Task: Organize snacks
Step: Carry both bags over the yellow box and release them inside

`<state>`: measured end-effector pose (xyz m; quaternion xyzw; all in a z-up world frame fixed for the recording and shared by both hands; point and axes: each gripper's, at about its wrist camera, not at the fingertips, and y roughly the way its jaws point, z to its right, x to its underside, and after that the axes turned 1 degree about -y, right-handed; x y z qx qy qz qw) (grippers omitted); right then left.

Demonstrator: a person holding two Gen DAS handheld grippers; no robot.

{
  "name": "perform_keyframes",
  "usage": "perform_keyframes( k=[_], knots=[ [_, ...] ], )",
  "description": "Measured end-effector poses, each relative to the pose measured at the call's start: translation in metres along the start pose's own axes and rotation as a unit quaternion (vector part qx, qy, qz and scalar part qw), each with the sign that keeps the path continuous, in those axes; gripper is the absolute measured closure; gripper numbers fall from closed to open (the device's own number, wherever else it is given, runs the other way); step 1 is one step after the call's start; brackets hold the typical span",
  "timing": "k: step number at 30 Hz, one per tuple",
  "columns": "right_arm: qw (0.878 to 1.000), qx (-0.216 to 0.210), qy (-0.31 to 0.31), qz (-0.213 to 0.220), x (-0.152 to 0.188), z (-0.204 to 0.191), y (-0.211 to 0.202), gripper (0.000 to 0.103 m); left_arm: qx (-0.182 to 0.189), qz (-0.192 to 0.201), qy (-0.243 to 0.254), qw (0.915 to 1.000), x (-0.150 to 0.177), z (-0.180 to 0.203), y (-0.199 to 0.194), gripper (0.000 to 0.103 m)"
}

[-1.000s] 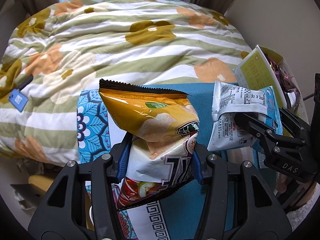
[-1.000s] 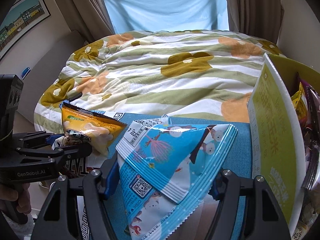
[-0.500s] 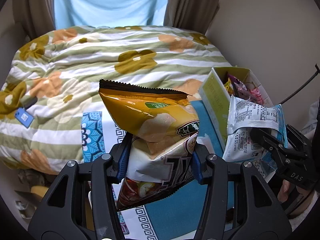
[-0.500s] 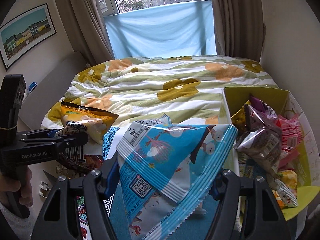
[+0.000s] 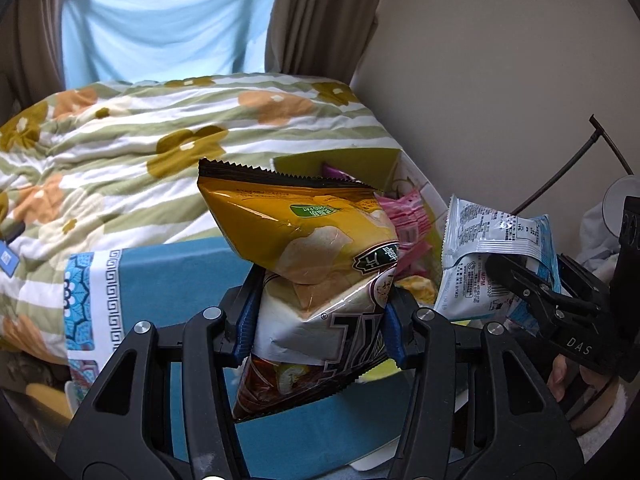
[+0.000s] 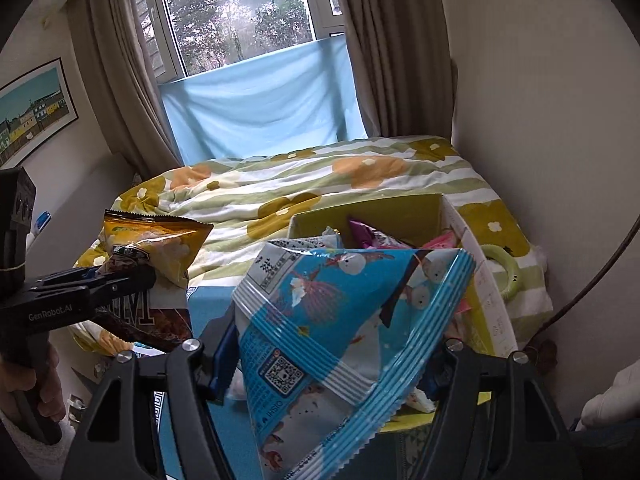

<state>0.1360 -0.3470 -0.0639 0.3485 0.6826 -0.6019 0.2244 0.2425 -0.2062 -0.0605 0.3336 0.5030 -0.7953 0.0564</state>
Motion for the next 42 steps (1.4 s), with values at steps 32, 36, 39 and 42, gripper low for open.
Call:
perform_keyframes(
  k=[32,36,39,42],
  knots=[
    [0.996,-0.008,-0.074,-0.054,-0.01,0.126,0.022,0.037,-0.098,0.018,-0.097,0.9902,0.052,0.035,0.018,0.0],
    [0.989,0.033,-0.128,-0.073,-0.013,0.122,0.037,0.036,-0.106,0.014,-0.1,0.9893,0.055,0.035,0.016,0.0],
    [0.986,0.034,-0.137,-0.088,-0.014,0.121,0.052,0.032,-0.11,0.009,-0.103,0.9886,0.059,0.035,0.017,0.0],
    [0.991,0.02,-0.119,-0.058,-0.014,0.125,0.049,0.0,-0.11,0.005,-0.108,0.988,0.065,0.032,0.018,0.0]
  ],
)
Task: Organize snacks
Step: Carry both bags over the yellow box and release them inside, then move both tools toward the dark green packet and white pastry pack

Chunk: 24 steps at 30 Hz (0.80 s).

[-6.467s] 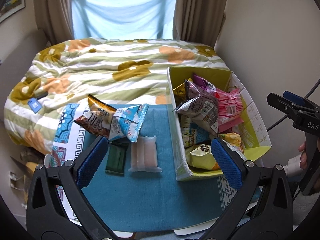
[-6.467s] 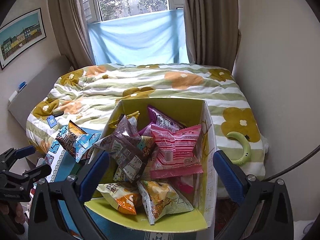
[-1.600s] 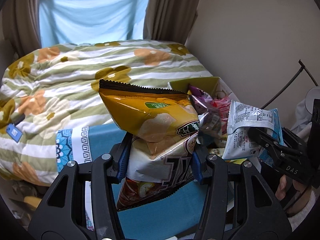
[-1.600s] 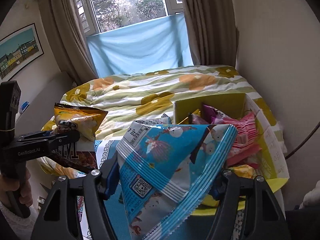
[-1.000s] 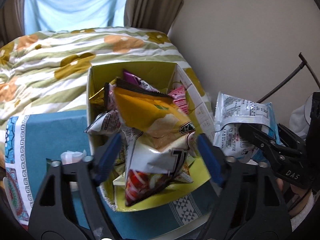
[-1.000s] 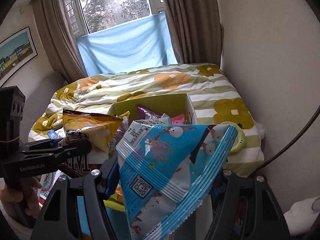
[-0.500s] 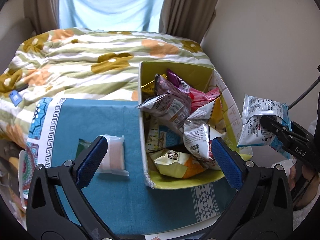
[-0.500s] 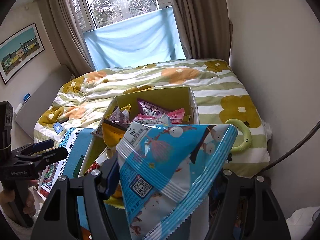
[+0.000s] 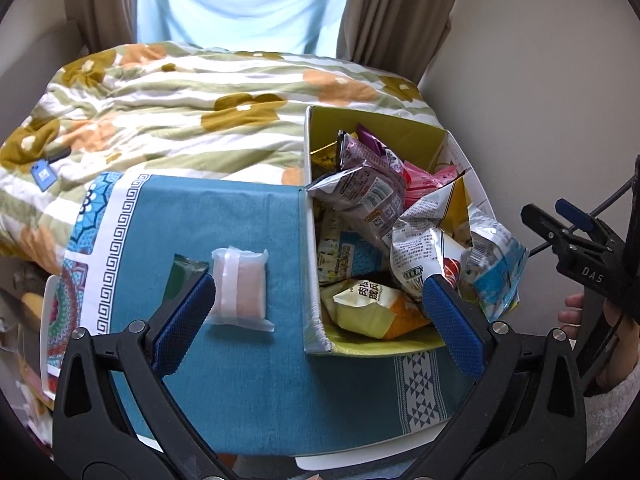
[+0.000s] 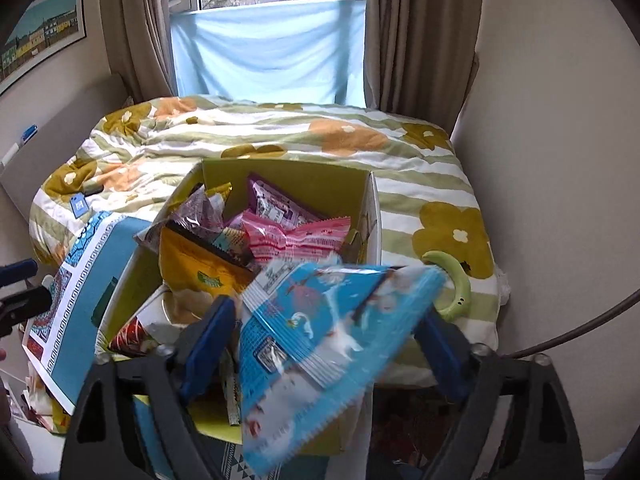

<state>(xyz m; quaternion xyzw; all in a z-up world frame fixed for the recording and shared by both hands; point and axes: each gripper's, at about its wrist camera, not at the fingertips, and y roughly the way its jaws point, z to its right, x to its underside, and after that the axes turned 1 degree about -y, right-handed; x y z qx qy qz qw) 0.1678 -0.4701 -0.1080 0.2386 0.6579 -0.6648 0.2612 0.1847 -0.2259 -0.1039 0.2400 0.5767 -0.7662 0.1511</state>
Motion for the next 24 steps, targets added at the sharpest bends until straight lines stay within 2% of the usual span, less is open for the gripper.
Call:
perform_keyframes(
  k=[3,9,17,24],
  knots=[
    [0.999,-0.002,0.016,0.046,0.007,0.0,-0.017,0.0,0.002,-0.001,-0.004,1.0,0.006,-0.002,0.001,0.0],
    [0.999,-0.009,0.03,0.04,0.014,-0.002,-0.026,0.0,0.001,0.008,0.0,1.0,0.008,-0.002,-0.008,0.0],
    [0.998,-0.024,0.042,0.047,0.013,-0.012,-0.044,0.0,-0.019,0.033,0.007,0.9992,0.008,-0.005,-0.038,0.0],
    [0.996,-0.041,0.045,0.065,0.01,-0.031,-0.067,0.0,-0.042,0.069,0.009,0.9967,0.011,-0.032,-0.076,0.0]
  ],
)
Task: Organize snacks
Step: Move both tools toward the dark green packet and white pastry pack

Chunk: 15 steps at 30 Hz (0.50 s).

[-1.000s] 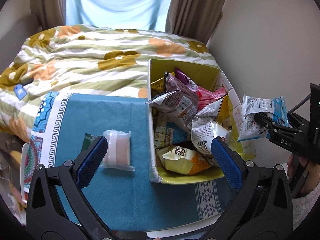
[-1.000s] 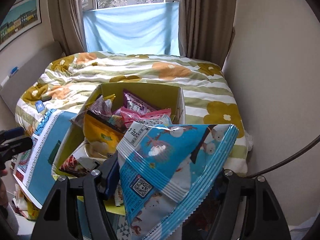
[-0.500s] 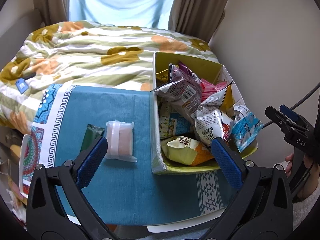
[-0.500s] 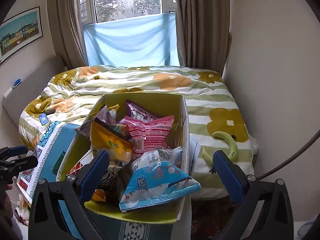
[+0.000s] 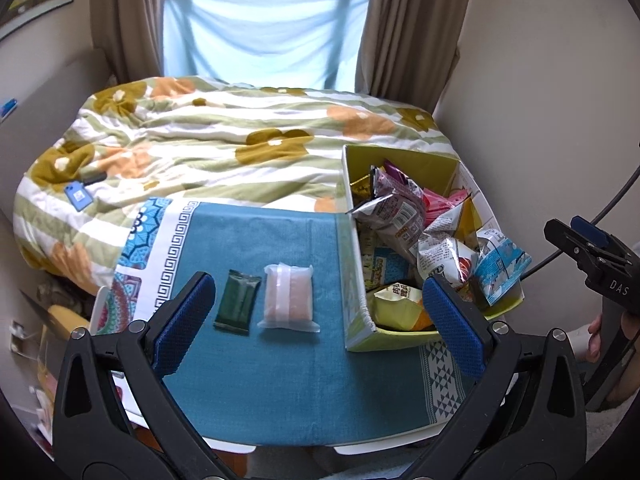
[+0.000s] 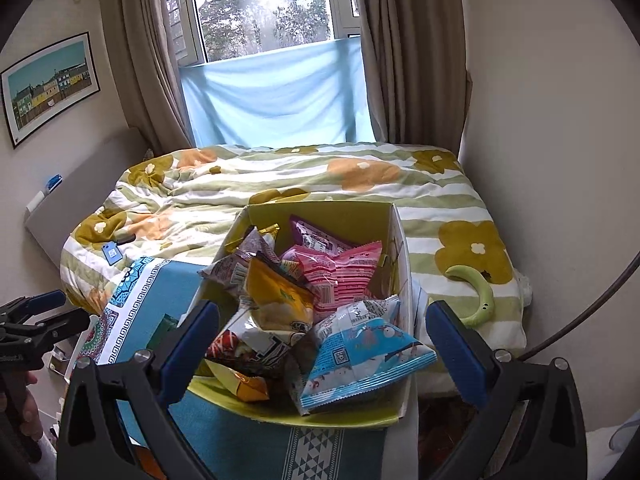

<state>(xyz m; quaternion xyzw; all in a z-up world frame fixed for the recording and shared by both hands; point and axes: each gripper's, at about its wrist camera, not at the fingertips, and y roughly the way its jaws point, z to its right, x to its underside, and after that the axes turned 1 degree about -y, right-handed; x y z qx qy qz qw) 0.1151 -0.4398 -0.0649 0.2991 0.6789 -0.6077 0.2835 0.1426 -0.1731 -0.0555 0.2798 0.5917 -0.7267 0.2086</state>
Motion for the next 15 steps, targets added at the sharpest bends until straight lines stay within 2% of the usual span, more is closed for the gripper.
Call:
perform_keyframes(
  k=[7,15],
  knots=[
    [1.0,-0.012,-0.006,0.017,-0.001,-0.046,-0.016,0.0,0.002,0.015,-0.006,0.9999,-0.008,-0.054,-0.018,0.0],
    [1.0,-0.009,0.005,0.008,-0.003,-0.117,0.002,0.0,0.001,-0.001,0.009,1.0,-0.024,-0.13,-0.013,0.0]
  ],
)
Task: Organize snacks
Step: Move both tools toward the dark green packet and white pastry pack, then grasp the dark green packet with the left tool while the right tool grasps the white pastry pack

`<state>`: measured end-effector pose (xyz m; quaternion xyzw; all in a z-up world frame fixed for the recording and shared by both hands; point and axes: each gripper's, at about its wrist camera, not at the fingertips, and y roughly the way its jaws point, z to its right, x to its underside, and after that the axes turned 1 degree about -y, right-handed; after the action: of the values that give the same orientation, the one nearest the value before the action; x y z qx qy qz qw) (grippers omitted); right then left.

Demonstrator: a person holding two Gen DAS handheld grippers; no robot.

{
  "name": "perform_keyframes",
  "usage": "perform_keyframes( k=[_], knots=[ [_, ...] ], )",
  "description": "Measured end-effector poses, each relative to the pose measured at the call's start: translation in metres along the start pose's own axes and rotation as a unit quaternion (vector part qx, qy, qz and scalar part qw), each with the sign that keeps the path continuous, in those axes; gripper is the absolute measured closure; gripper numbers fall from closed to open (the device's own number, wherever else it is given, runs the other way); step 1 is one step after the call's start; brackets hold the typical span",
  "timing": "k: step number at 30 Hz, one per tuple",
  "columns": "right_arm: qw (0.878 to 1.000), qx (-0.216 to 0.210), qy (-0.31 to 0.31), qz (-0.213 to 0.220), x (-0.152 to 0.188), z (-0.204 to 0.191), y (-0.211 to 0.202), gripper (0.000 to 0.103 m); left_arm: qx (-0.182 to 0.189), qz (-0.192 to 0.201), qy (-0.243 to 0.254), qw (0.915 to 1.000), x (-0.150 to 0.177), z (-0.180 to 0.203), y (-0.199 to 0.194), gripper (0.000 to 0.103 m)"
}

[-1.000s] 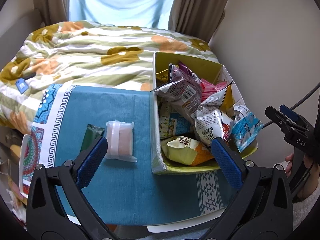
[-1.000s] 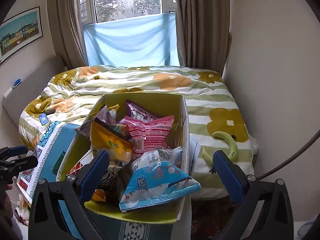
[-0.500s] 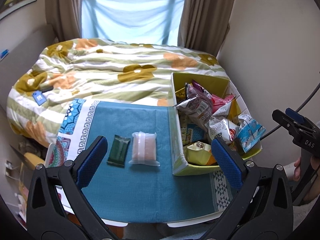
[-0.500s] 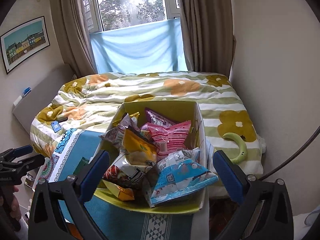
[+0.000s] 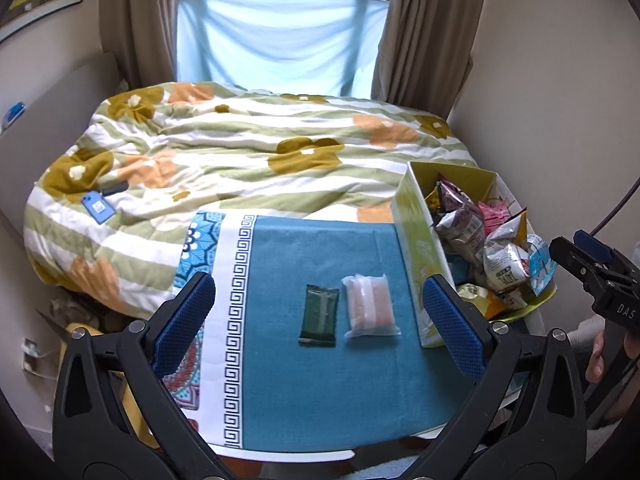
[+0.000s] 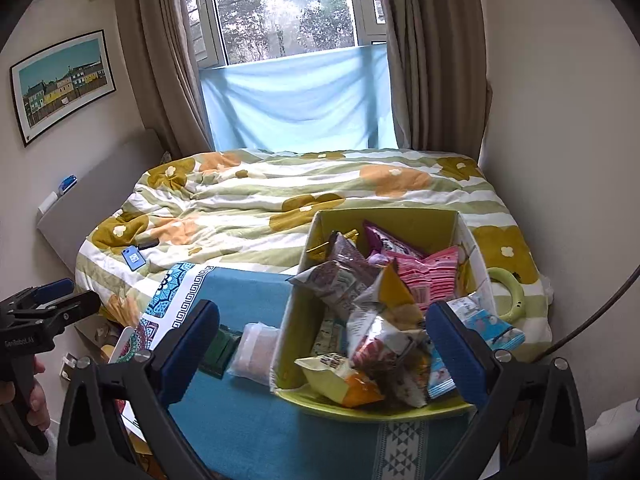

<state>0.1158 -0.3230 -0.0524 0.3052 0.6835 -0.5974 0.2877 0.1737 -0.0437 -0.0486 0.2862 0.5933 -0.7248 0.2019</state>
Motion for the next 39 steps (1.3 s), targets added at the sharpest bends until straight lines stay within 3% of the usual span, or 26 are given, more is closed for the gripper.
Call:
perform_keyframes(
  k=[9,17,22,30,39],
  knots=[
    [1.0,0.01,0.021,-0.01,0.005,-0.081,0.037,0.0,0.026,-0.043,0.018,0.9986,-0.017,-0.078,0.038,0.0],
    [0.997,0.061,0.024,-0.037,0.022,-0.13,0.073,0.0,0.054,-0.105,0.065,0.9908,-0.022,-0.101,0.097,0.001],
    [0.995,0.08,0.016,-0.061,0.044,-0.145,0.096,0.0,0.067,-0.148,0.074,0.9839,-0.013,-0.092,0.14,0.001],
    [0.992,0.088,0.001,-0.094,0.094,-0.144,0.145,0.0,0.08,-0.223,0.109,0.9655,0.033,-0.045,0.224,0.001],
    [0.989,0.122,-0.006,-0.087,0.138,-0.142,0.186,0.0,0.076,-0.263,0.114,0.9549,0.061,-0.009,0.279,0.001]
  ],
)
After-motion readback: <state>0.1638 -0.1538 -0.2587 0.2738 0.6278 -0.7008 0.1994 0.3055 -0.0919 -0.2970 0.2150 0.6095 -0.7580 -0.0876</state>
